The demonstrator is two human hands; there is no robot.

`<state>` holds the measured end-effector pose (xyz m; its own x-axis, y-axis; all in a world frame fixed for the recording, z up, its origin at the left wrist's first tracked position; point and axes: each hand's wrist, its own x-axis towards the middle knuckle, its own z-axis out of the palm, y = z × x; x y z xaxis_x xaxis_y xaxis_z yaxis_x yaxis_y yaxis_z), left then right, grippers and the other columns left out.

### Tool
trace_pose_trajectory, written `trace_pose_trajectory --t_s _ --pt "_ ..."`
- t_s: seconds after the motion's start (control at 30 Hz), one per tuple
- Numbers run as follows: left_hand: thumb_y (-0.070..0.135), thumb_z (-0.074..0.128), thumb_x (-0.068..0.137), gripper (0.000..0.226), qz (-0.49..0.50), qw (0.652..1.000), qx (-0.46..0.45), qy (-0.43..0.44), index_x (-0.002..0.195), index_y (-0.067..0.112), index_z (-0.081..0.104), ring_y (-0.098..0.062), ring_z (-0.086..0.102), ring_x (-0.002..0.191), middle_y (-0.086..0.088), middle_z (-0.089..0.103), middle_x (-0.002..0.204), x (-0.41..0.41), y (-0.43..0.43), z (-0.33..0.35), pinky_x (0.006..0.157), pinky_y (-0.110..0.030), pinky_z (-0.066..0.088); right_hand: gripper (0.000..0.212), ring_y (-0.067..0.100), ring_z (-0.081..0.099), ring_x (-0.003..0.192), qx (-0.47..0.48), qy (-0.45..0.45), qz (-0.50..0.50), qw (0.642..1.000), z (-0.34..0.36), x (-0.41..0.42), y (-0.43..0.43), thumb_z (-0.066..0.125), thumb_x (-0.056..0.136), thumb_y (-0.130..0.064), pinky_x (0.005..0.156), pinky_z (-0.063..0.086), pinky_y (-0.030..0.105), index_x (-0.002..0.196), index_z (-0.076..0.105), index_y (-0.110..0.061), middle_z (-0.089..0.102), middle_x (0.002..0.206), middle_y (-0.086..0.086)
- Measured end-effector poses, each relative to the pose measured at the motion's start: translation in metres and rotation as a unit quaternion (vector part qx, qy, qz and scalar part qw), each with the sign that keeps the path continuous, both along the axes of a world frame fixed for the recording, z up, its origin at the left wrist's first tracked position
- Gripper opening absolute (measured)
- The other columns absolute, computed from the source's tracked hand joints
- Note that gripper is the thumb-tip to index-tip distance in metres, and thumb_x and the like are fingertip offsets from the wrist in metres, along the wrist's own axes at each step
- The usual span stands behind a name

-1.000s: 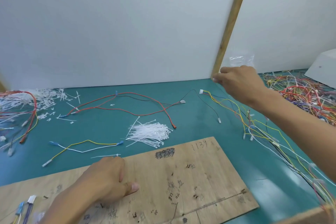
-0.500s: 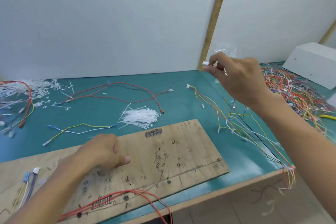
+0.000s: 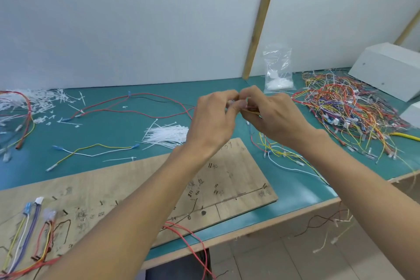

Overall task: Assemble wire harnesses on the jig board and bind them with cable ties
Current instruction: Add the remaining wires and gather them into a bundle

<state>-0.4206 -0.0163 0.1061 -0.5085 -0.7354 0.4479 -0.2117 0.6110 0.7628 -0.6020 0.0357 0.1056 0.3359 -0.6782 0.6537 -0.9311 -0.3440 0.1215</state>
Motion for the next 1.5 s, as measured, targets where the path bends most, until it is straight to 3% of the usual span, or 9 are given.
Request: trace_pose_trajectory --t_s 0.07,0.17,0.33,0.53,0.83,1.07,1.2,1.37,1.5 --pt "0.035 0.067 0.101 0.021 0.007 0.999 -0.032 -0.025 0.089 0.019 0.073 -0.029 0.064 0.067 -0.003 0.063 0.066 -0.004 0.000 -0.008 0.064 -0.045 0.057 0.036 0.034 0.056 0.050 0.023 -0.029 -0.021 0.999 -0.012 -0.008 0.001 0.069 0.098 -0.023 0.048 0.043 0.037 0.114 0.037 -0.017 0.065 0.068 0.002" --pt "0.035 0.062 0.104 0.030 0.046 0.994 -0.093 -0.026 0.083 0.015 0.070 -0.027 0.060 0.063 0.000 0.062 0.064 -0.008 0.002 -0.005 0.065 -0.044 0.053 0.031 0.031 0.063 0.058 0.032 -0.072 -0.112 0.991 -0.028 -0.029 -0.003 0.075 0.092 -0.032 0.054 0.047 0.038 0.107 0.056 -0.014 0.066 0.068 -0.001" --pt "0.030 0.057 0.108 0.032 0.088 0.979 0.049 0.175 0.082 0.014 0.065 -0.017 0.062 0.044 0.004 0.062 0.065 0.005 -0.011 0.018 0.041 -0.030 0.052 0.027 0.024 0.059 0.077 0.177 -0.170 -0.244 0.938 -0.075 -0.071 -0.003 0.083 0.086 -0.043 0.062 0.035 0.033 0.092 0.068 -0.022 0.061 0.071 -0.008" --pt "0.022 0.053 0.110 0.031 0.071 0.934 0.120 0.328 0.083 0.012 0.061 -0.008 0.046 0.054 0.001 0.054 0.072 0.035 -0.023 0.040 0.047 -0.029 0.052 0.034 0.036 0.069 0.086 0.185 -0.163 -0.351 0.903 -0.109 -0.097 -0.004 0.082 0.086 -0.049 0.063 0.040 0.035 0.105 0.073 -0.024 0.075 0.078 0.004" --pt "0.023 0.047 0.112 0.030 0.057 0.879 0.184 0.435 0.084 0.016 0.053 -0.012 0.037 0.060 -0.001 0.049 0.078 0.086 -0.026 0.058 0.052 -0.025 0.045 0.037 0.044 0.068 0.083 0.169 -0.154 -0.468 0.854 -0.093 -0.132 -0.027 0.068 0.095 -0.049 0.072 0.055 0.042 0.085 0.073 -0.014 0.072 0.082 0.022" --pt "0.029 0.040 0.114 0.031 0.069 0.881 0.235 0.404 0.086 0.022 0.050 -0.015 0.052 0.072 0.003 0.049 0.078 0.123 -0.035 0.035 0.066 -0.033 0.057 0.042 0.043 0.065 0.068 -0.016 -0.144 -0.435 0.889 -0.049 -0.110 -0.028 0.058 0.102 -0.041 0.063 0.041 0.037 0.087 0.075 -0.006 0.068 0.069 0.023" --pt "0.028 0.040 0.114 0.030 0.031 0.867 0.264 0.422 0.087 0.018 0.050 -0.019 0.062 0.083 0.000 0.048 0.077 0.124 -0.034 0.025 0.079 -0.046 0.062 0.038 0.033 0.045 0.057 -0.080 -0.145 -0.407 0.898 -0.004 -0.065 -0.006 0.054 0.101 -0.037 0.060 0.028 0.033 0.075 0.064 -0.011 0.053 0.058 0.014" --pt "0.027 0.039 0.114 0.033 -0.019 0.819 0.310 0.483 0.087 0.013 0.051 -0.025 0.068 0.090 -0.002 0.050 0.074 0.127 -0.030 0.042 0.084 -0.042 0.061 0.047 0.040 0.043 0.062 0.000 -0.180 -0.386 0.905 0.041 -0.022 0.046 0.039 0.101 -0.041 0.058 0.028 0.039 0.066 0.041 -0.010 0.041 0.057 0.012" --pt "0.025 0.040 0.114 0.034 -0.047 0.777 0.331 0.534 0.087 0.011 0.053 -0.020 0.067 0.076 -0.003 0.052 0.074 0.138 -0.024 0.063 0.079 -0.036 0.062 0.045 0.037 0.051 0.059 0.075 -0.140 -0.392 0.906 0.054 -0.004 0.101 0.033 0.100 -0.061 0.057 0.045 0.040 0.077 0.056 -0.030 0.048 0.055 0.001"
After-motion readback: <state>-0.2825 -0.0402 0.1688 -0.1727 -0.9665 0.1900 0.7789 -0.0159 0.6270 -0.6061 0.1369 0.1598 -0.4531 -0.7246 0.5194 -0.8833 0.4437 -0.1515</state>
